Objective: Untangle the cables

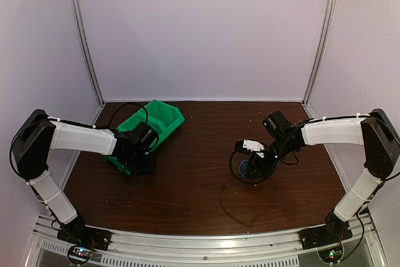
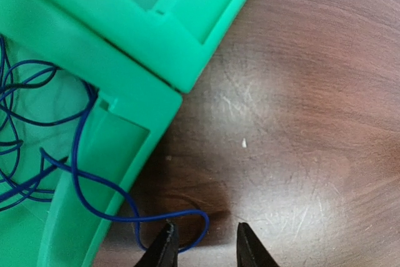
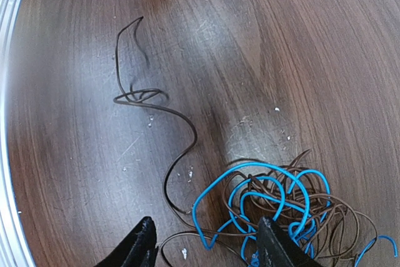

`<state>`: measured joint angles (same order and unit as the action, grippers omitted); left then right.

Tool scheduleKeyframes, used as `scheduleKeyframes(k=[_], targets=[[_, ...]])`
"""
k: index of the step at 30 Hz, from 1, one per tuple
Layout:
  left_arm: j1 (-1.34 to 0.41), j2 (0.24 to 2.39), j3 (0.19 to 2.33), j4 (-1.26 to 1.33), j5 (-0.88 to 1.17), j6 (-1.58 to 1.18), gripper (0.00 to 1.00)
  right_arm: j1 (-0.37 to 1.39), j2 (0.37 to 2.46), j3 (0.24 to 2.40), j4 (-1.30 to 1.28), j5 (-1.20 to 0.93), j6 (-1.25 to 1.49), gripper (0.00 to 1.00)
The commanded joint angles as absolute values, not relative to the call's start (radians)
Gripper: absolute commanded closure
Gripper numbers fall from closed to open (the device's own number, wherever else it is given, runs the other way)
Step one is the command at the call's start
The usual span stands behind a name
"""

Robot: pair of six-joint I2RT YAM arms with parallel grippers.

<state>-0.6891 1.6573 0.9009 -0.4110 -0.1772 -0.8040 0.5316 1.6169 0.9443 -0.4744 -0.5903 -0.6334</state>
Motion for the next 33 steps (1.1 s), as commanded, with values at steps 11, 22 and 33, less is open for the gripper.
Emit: scheduleKeyframes(k=[11, 22, 33], targets=[[-0.698, 1.723, 0.919, -0.362, -0.265, -0.792, 0.98, 0.531, 1.636, 0.968, -0.482, -0.599, -0.644, 0.44], [-0.693, 1.495, 1.086, -0.536, -0.322, -0.706, 1.00, 0.533, 1.638, 0.972, -0.484, -0.596, -0.647, 0.44], [-0.497, 1.406, 1.080, -0.592, -0.269, -0.631, 1.00, 0.533, 1.620, 0.968, -0.485, -0.591, -0.650, 0.44]])
